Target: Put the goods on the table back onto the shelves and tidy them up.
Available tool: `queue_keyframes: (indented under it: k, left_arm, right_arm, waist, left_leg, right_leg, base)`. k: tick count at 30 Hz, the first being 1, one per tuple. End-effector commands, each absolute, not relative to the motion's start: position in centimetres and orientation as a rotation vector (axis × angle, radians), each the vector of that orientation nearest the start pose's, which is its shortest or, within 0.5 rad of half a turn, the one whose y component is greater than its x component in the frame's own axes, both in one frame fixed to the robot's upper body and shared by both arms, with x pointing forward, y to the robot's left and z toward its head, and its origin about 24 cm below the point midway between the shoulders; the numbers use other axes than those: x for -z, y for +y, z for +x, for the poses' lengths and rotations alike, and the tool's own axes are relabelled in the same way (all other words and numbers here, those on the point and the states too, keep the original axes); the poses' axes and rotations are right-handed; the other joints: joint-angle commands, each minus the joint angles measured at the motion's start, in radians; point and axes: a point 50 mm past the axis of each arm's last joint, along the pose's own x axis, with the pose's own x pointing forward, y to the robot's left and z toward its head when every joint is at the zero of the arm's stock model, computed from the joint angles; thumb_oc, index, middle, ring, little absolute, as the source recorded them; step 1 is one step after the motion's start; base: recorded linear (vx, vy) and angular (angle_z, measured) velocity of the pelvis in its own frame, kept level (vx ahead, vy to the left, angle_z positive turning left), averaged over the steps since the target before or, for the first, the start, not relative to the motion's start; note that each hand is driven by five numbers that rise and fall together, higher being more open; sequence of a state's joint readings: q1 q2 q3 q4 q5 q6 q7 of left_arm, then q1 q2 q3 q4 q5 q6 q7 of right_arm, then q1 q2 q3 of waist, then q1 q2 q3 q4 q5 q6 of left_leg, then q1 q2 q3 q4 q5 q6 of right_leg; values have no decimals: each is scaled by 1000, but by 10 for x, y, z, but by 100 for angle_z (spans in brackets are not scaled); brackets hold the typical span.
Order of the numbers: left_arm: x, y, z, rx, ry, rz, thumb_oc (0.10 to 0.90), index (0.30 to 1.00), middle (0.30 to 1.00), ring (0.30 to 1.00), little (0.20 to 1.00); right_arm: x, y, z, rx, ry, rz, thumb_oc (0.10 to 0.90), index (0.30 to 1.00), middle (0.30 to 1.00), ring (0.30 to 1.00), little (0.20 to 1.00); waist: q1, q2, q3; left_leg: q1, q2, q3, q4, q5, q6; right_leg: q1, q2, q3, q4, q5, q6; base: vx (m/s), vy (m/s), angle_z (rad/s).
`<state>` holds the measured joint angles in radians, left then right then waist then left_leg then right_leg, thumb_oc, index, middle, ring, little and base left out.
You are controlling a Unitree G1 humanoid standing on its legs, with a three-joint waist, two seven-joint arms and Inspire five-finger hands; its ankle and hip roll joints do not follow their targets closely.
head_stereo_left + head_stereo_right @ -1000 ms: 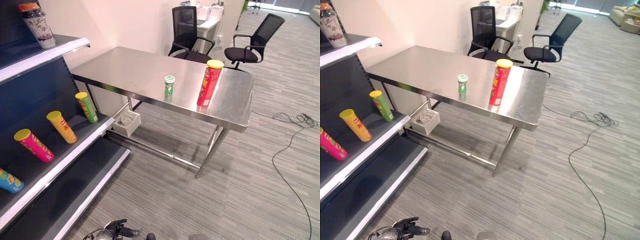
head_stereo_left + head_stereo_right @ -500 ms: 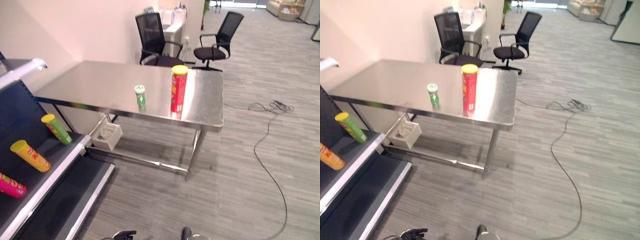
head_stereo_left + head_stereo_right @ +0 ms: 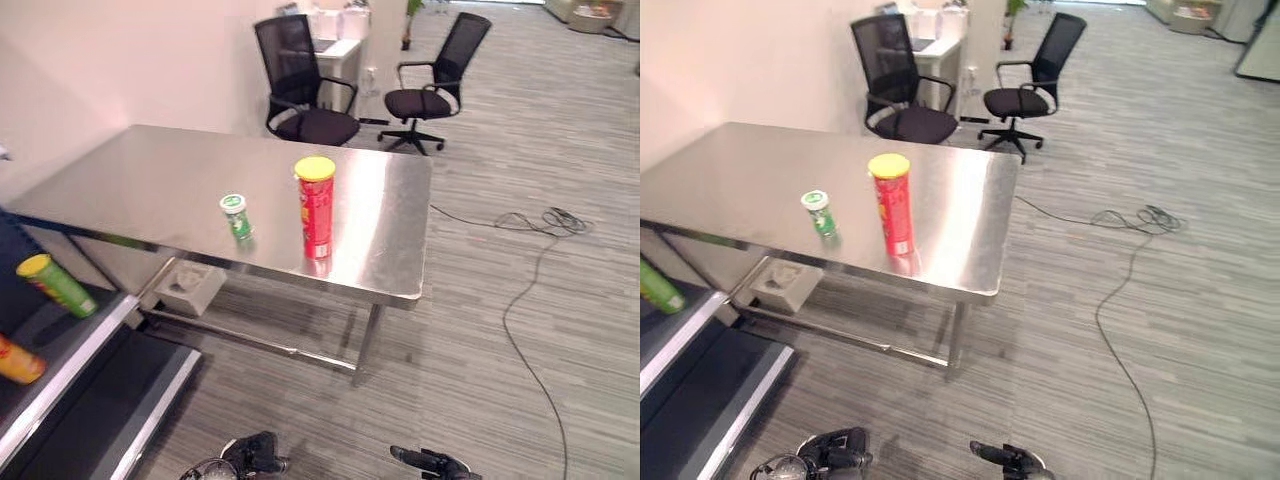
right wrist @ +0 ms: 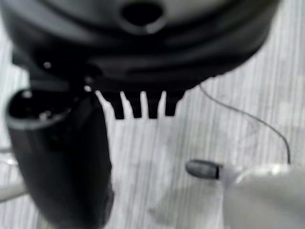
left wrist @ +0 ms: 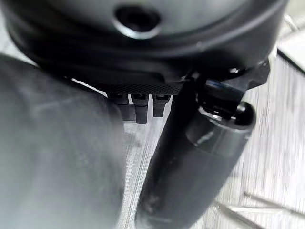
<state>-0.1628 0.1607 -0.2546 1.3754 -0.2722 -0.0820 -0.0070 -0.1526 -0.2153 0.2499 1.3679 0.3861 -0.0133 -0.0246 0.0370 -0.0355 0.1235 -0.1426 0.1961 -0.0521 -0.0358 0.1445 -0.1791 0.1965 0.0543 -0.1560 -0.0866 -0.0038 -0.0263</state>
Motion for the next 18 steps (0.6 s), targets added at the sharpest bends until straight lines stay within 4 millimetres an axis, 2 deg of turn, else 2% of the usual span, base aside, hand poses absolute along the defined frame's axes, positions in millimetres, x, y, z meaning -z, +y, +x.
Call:
queue_keyframes:
  k: [1,2,4,5,6,7,8,9,10,11,12,13,14,15,16,17,18]
  left_arm:
    - [164,175,124,82,1154,175,800,900,900,900,900]
    - [165,172,121,141,1169,223,800,900,900,900,900]
    - [166,172,118,180,1175,257,800,900,900,900,900]
    - [166,172,118,180,1175,257,800,900,900,900,900]
    - [165,178,119,180,1176,273,800,900,900,900,900]
    - [165,179,120,180,1170,278,800,900,900,900,900]
    - [165,179,119,180,1173,273,800,900,900,900,900]
    - [165,179,119,180,1173,273,800,900,900,900,900]
    - [165,179,119,176,1175,270,800,900,900,900,900]
    - [165,179,118,178,1176,273,800,900,900,900,900]
    - [166,180,116,172,1185,266,800,900,900,900,900]
    - [166,181,115,169,1187,262,800,900,900,900,900]
    - [166,181,115,169,1187,262,800,900,900,900,900]
    - [166,182,113,170,1192,264,800,900,900,900,900]
    - [166,181,116,177,1185,267,800,900,900,900,900]
    - [165,180,117,184,1184,275,800,900,900,900,900]
    - [165,181,117,184,1184,275,800,900,900,900,900]
  right_arm:
    - [158,-238,109,200,1227,-105,800,900,900,900,900]
    - [161,-242,96,220,1278,-98,800,900,900,900,900]
    - [163,-244,83,235,1323,-84,800,900,900,900,900]
    - [163,-244,83,235,1323,-84,800,900,900,900,900]
    - [164,-244,78,246,1342,-54,800,900,900,900,900]
    - [164,-243,78,240,1344,-56,800,900,900,900,900]
    - [164,-243,78,230,1353,-78,800,900,900,900,900]
    - [164,-243,78,230,1353,-78,800,900,900,900,900]
    - [164,-243,79,224,1354,-90,800,900,900,900,900]
    - [164,-242,82,219,1348,-90,800,900,900,900,900]
    - [163,-238,90,223,1318,-58,800,900,900,900,900]
    - [163,-234,93,215,1309,-50,800,900,900,900,900]
    - [163,-234,93,215,1309,-50,800,900,900,900,900]
    - [164,-231,95,204,1298,-44,800,900,900,900,900]
    - [164,-228,97,204,1286,-33,800,900,900,900,900]
    - [165,-225,93,184,1299,-53,800,900,900,900,900]
    - [165,-225,93,184,1299,-53,800,900,900,900,900]
  waist:
    - [9,55,-3]
    - [-3,67,-26]
    - [-9,65,-42]
    - [-8,64,-43]
    - [-5,68,-46]
    - [1,72,-41]
    - [11,80,-35]
    - [12,79,-34]
    - [17,87,-28]
    - [13,95,-19]
    - [-5,94,3]
    - [-10,90,8]
    - [-10,91,6]
    - [-13,83,7]
    - [-11,72,7]
    - [1,50,-3]
    - [-1,50,-2]
  left_leg:
    - [23,33,-8,32,-1,69]
    - [52,12,1,17,-33,71]
    - [66,-39,20,24,-64,90]
    - [66,-40,22,25,-65,91]
    - [91,-81,49,6,-84,119]
    - [101,-97,66,0,-89,133]
    - [112,-112,88,-3,-97,150]
    - [112,-114,89,-3,-97,151]
    - [119,-124,105,-4,-101,163]
    - [129,-135,108,-8,-102,172]
    - [150,-165,94,-16,-93,186]
    - [144,-179,92,-12,-87,188]
    - [142,-177,92,-12,-86,187]
    - [133,-190,94,-12,-78,188]
    - [118,-200,99,-4,-76,188]
    - [107,-217,101,4,-70,186]
    - [109,-217,100,4,-70,185]
  right_leg:
    - [-38,-178,10,135,-114,98]
    - [-39,-213,7,136,-102,124]
    - [-60,-268,7,156,-65,150]
    - [-61,-270,8,157,-65,151]
    - [-93,-309,6,212,-40,163]
    - [-115,-333,-14,258,-17,167]
    - [-135,-360,-62,312,2,161]
    - [-137,-362,-60,314,1,162]
    - [-150,-385,-122,367,11,150]
    - [-166,-370,-153,421,-3,140]
    - [-202,-252,-83,452,-47,128]
    - [-199,-189,-53,432,-77,124]
    - [-201,-187,-54,429,-74,123]
    - [-198,-132,-36,410,-95,116]
    - [-193,-86,-26,387,-119,92]
    - [-149,-69,-36,298,-148,49]
    - [-145,-69,-37,294,-147,49]
  base:
    - [218,578,-44]
    - [159,474,-20]
    - [136,478,-12]
    - [81,420,6]
    - [45,384,31]
    - [42,511,29]
    - [-2,259,17]
    - [-11,249,-5]
    - [-24,227,-15]
    - [-37,344,-32]
    - [-43,259,-24]
    - [-30,151,-16]
    - [-37,44,12]
    - [-43,20,16]
    - [-89,-13,31]
    - [-65,-28,49]
    - [-122,-143,42]
